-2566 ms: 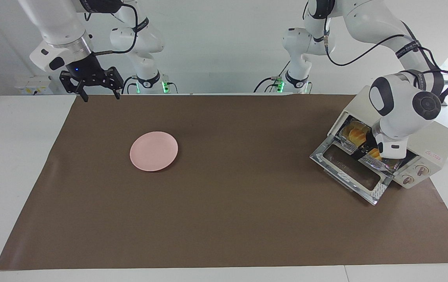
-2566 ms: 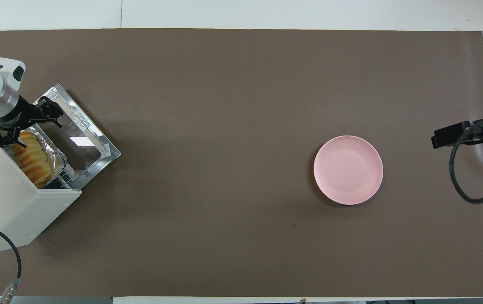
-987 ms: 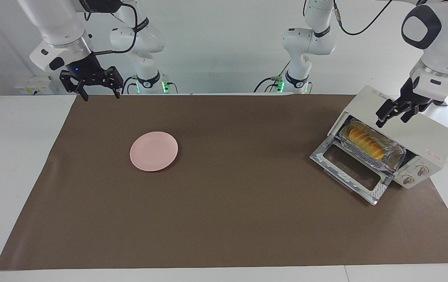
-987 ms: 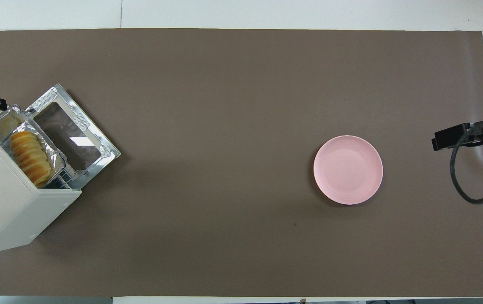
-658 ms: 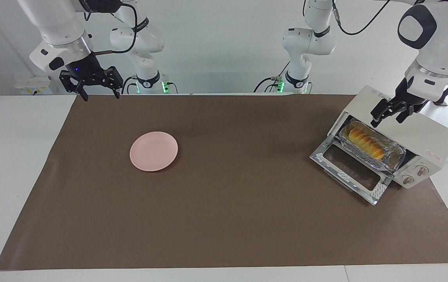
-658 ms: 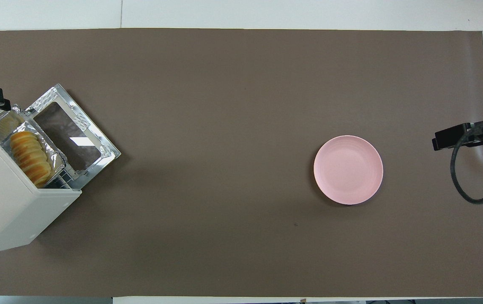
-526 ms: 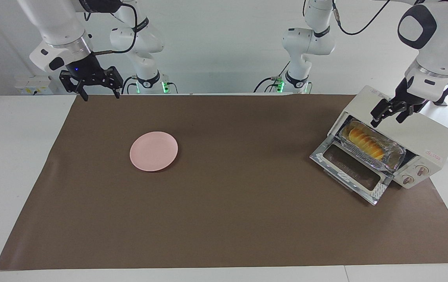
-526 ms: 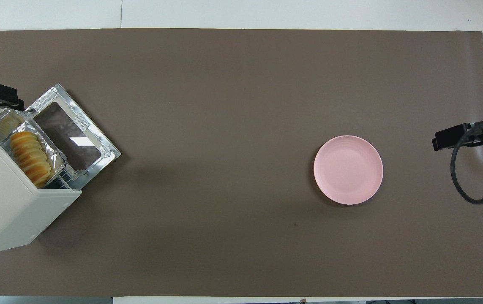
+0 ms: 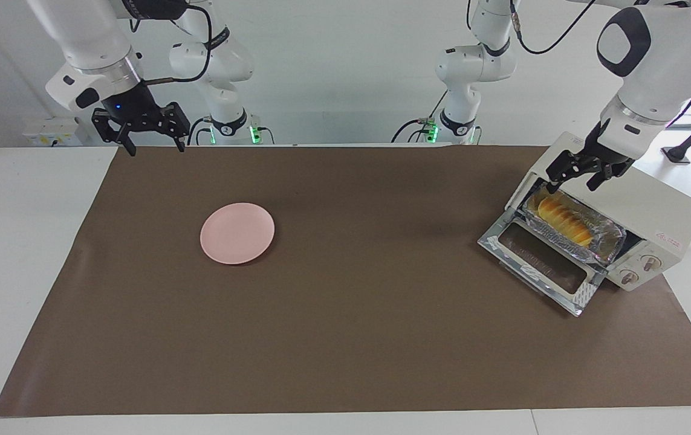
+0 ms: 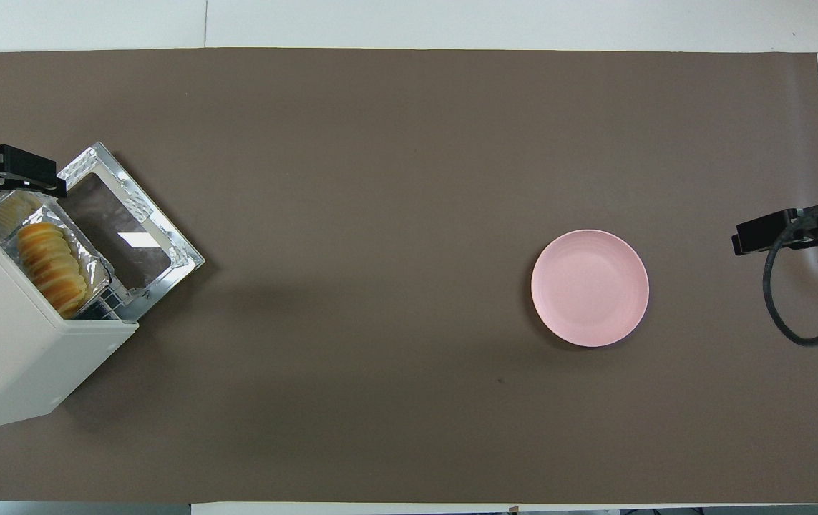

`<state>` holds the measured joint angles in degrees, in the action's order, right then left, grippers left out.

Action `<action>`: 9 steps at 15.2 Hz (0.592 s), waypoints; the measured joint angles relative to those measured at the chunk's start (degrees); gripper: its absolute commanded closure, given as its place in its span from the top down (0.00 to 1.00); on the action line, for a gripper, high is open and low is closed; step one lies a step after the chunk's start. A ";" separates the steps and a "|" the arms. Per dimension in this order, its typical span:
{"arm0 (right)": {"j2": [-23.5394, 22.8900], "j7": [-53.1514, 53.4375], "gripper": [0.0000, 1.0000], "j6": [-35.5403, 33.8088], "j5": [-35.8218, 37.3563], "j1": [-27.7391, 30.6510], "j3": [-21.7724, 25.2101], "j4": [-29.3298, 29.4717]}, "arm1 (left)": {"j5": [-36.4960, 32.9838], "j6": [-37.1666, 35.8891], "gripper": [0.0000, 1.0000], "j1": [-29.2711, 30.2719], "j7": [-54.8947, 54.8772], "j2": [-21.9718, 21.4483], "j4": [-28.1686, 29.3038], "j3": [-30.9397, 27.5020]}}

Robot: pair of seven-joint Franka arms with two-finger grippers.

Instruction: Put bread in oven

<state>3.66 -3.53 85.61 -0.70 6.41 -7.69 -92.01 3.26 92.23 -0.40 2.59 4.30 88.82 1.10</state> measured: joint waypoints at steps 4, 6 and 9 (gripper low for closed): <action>0.00 0.00 1.00 0.00 0.00 0.00 0.00 0.00 | 0.00 -2.12 1.00 0.00 0.00 -1.63 1.87 0.34; 0.00 0.00 1.00 0.00 0.00 0.00 0.00 0.00 | 0.00 -2.13 1.00 0.05 0.00 -3.40 4.12 0.30; 0.00 0.00 1.00 0.00 0.00 0.00 0.00 0.00 | 0.00 -2.21 1.00 0.08 0.00 -5.97 6.96 0.31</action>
<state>3.66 -3.53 85.61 -0.70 6.41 -7.69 -92.01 3.25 90.02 -0.32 2.59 -1.66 95.78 1.40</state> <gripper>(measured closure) 0.000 0.000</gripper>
